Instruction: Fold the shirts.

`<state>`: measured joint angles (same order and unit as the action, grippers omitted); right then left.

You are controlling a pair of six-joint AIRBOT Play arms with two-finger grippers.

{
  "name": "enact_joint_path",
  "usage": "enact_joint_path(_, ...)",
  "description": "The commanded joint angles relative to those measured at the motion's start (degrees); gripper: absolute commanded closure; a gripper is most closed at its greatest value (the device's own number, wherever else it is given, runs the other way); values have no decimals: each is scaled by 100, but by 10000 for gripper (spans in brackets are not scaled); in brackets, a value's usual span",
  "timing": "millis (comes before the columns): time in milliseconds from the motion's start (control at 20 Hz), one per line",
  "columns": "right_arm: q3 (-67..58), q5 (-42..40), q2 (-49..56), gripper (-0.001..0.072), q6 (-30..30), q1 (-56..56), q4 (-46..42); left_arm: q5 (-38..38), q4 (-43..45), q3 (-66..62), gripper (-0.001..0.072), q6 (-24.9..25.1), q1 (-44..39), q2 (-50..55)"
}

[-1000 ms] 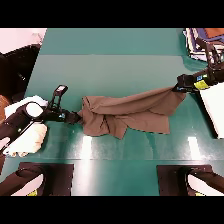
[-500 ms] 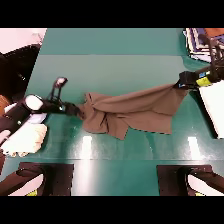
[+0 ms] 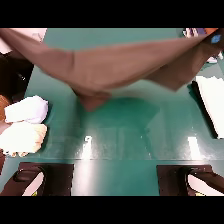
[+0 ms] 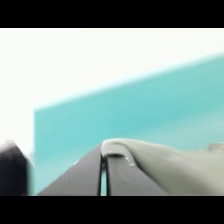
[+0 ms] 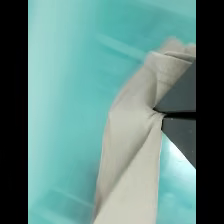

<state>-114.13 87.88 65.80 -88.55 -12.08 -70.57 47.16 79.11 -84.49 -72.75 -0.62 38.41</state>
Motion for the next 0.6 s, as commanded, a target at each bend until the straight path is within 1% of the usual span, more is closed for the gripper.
enact_joint_path(0, -470, -63, -343, 698, 11, 2, -20, 66, 173, -1220, 679, -33, 72, -442)
enact_joint_path(100, -70, -286, -831, 698, 0, 2, -181, 13, 127, -1687, 680, -31, 72, -437)
enact_joint_path(200, 140, -254, -1182, 699, -201, 2, -553, -131, 127, -2041, 680, -31, 72, -437)
enact_joint_path(300, 170, -197, -1344, 699, -372, 2, -841, -302, 127, -2149, 680, -31, 72, -404)
enact_joint_path(350, 166, -162, -1351, 699, -468, 2, -916, -240, 127, -2151, 680, -31, 72, -326)
enact_joint_path(450, 168, 109, -1211, 699, -586, 2, -909, 245, 127, -2151, 680, -31, 72, 59)
enact_joint_path(550, 170, 763, -776, 699, -776, 0, -905, 837, 122, -2149, 679, -35, 72, 697)
